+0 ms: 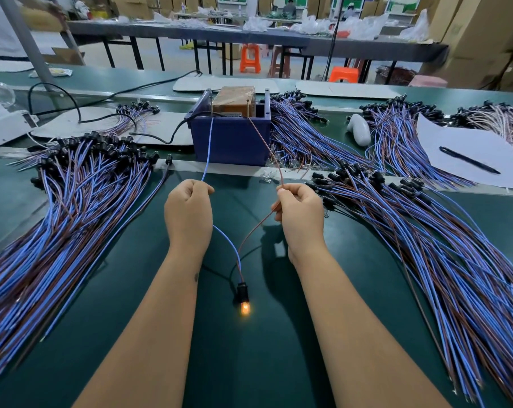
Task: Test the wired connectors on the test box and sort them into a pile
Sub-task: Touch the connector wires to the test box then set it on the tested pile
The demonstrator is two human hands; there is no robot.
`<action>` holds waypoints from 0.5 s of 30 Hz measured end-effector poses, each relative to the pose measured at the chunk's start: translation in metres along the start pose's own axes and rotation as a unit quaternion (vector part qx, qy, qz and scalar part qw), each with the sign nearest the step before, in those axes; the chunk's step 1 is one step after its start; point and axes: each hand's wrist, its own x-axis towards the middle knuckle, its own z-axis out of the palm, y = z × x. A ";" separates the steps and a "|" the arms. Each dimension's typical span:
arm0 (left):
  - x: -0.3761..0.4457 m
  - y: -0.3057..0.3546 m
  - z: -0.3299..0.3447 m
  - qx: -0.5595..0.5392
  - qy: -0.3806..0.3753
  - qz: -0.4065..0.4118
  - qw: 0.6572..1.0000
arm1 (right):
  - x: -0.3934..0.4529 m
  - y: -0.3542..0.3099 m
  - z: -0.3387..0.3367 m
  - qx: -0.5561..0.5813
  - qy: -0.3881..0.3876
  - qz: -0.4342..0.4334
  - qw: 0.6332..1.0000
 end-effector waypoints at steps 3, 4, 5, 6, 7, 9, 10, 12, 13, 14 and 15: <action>0.000 0.000 -0.001 -0.009 0.008 0.007 1.000 | 0.000 -0.002 0.000 0.001 0.001 0.002 1.000; 0.000 0.000 -0.001 -0.012 0.010 0.007 1.000 | -0.001 -0.002 0.000 0.000 0.000 0.000 1.000; 0.000 0.000 -0.001 -0.015 0.012 0.006 1.000 | -0.001 -0.002 0.000 -0.001 -0.001 -0.001 1.000; 0.001 0.000 -0.001 -0.017 0.013 0.004 1.000 | -0.001 -0.002 0.000 -0.001 -0.002 -0.002 1.000; 0.002 -0.001 -0.001 -0.017 0.014 0.002 1.000 | -0.001 -0.002 0.000 -0.001 -0.003 -0.003 1.000; 0.002 -0.001 -0.001 -0.016 0.016 0.001 1.000 | -0.001 -0.001 0.000 0.001 -0.002 -0.004 1.000; 0.003 -0.001 0.000 -0.014 0.016 0.000 1.000 | -0.001 -0.001 0.000 0.001 -0.002 -0.004 1.000; 0.003 -0.001 0.000 -0.014 0.015 0.000 1.000 | -0.001 -0.002 0.000 0.000 -0.001 -0.004 1.000; 0.003 0.000 0.000 -0.015 0.015 -0.001 1.000 | -0.002 -0.002 0.000 -0.001 -0.001 -0.004 1.000; 0.002 0.000 0.000 -0.016 0.014 -0.002 1.000 | -0.002 -0.002 0.000 0.000 -0.002 -0.004 1.000; 0.002 -0.001 0.000 -0.017 0.014 -0.002 1.000 | -0.002 -0.002 -0.001 0.000 -0.003 -0.004 1.000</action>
